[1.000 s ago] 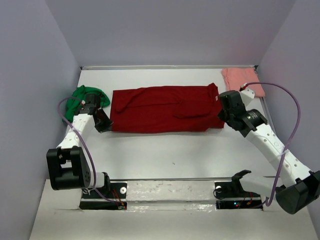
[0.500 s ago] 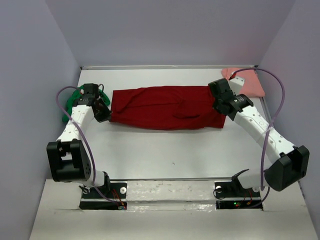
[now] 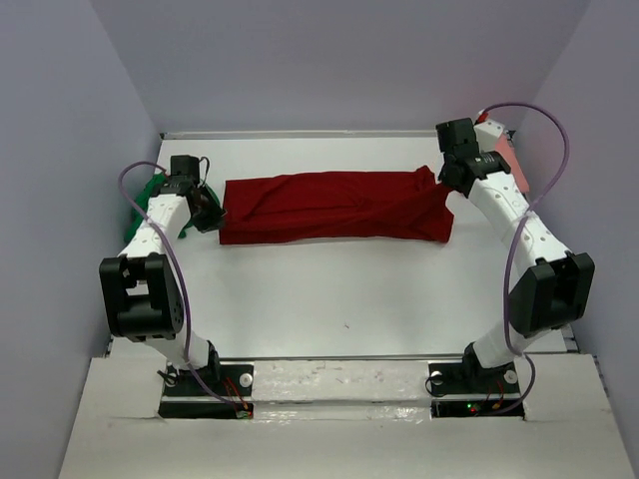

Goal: Fold and stack the t-shirts
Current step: Fold the tshirt

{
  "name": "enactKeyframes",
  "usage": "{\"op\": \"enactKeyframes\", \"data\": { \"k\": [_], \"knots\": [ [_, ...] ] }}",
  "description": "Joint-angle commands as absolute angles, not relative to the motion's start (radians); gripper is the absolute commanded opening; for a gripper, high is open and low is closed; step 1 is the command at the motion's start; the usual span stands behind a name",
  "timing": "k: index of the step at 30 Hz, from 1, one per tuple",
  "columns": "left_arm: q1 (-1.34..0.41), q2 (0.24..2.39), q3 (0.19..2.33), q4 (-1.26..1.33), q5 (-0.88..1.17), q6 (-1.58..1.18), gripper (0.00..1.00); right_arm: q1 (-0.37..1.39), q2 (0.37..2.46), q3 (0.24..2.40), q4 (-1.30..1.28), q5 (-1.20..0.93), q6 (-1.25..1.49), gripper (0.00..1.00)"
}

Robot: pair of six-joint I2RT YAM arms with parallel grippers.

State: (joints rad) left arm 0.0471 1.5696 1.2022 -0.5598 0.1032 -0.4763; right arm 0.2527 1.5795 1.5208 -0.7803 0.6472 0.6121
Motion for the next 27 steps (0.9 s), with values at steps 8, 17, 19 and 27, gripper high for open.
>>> {"op": "enactKeyframes", "data": {
  "k": [8, 17, 19, 27],
  "knots": [
    [0.048, 1.629, 1.261, -0.535, 0.123, -0.457, 0.00, 0.184, 1.733, 1.673, -0.721, 0.543, 0.457, 0.00],
    [0.049, 1.727, 1.353, -0.525, 0.121, -0.482, 0.00, 0.173, 1.810, 1.767, -0.716, 0.496, 0.385, 0.00],
    [0.049, 1.752, 1.388, -0.525, 0.130, -0.491, 0.00, 0.164, 1.838, 1.798, -0.719, 0.491, 0.371, 0.00],
    [0.051, 1.862, 1.520, -0.554, 0.135, -0.495, 0.00, 0.155, 1.936, 1.859, -0.721, 0.456, 0.344, 0.00]
  ]
}}
